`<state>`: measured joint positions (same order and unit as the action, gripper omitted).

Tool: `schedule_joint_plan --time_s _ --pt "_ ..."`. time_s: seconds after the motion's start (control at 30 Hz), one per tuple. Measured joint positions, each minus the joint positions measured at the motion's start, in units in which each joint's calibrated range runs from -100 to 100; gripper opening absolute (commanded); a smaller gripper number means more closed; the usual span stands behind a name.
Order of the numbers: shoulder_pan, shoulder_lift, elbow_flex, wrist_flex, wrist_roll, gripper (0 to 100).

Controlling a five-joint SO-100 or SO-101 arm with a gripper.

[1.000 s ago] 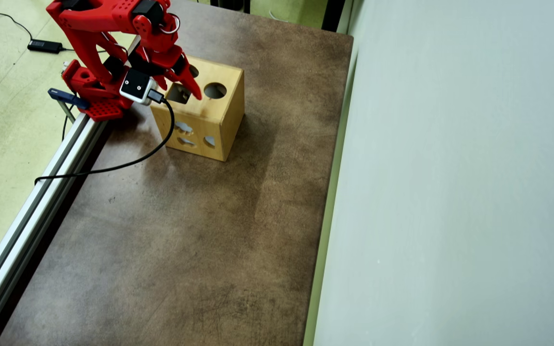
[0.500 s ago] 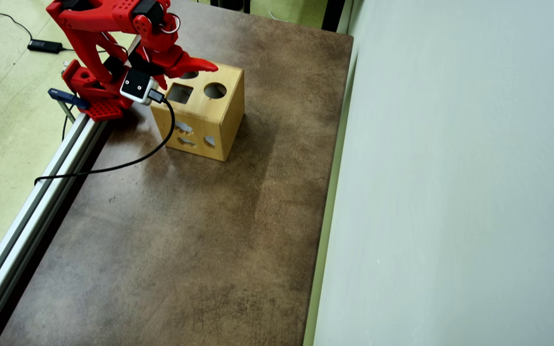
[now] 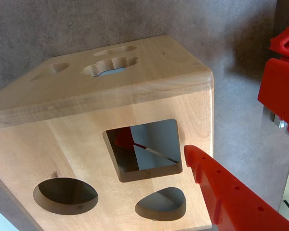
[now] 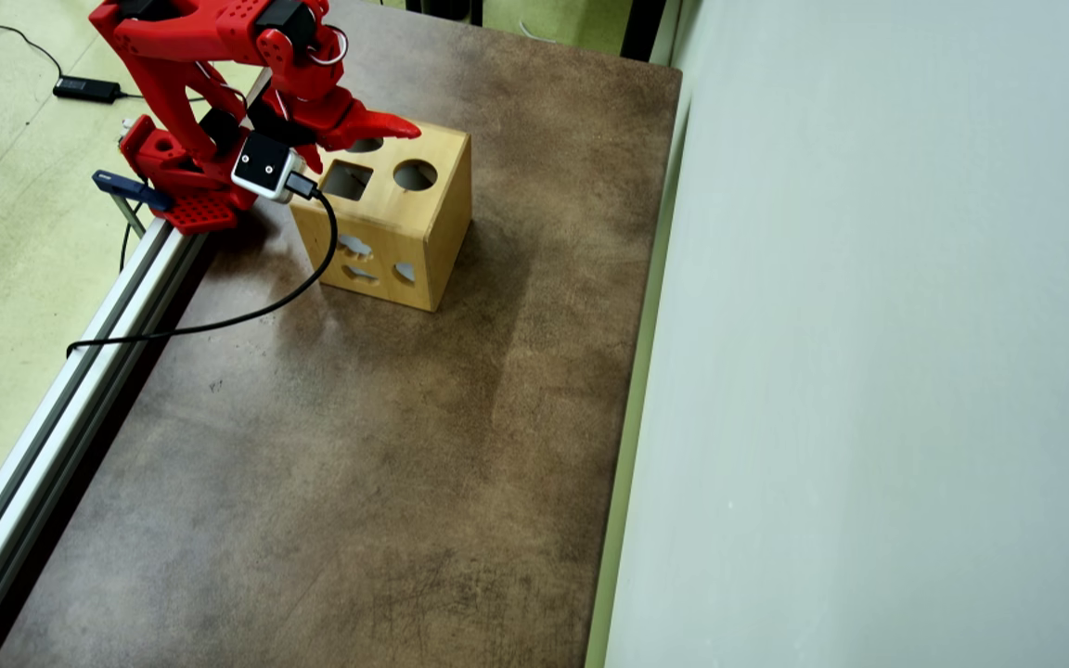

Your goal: Pick and place the red cube on the square hole

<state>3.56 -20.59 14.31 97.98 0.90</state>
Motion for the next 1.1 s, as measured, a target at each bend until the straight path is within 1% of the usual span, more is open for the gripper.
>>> schedule_joint_plan --time_s 0.23,0.33,0.5,1.1 --pt "-0.29 -1.86 0.00 0.00 0.00 97" --pt "-0.29 -4.32 2.62 0.00 0.10 97" --pt "-0.29 -7.12 4.79 0.00 1.81 97" --pt "-0.29 -7.12 4.88 0.00 2.15 97"
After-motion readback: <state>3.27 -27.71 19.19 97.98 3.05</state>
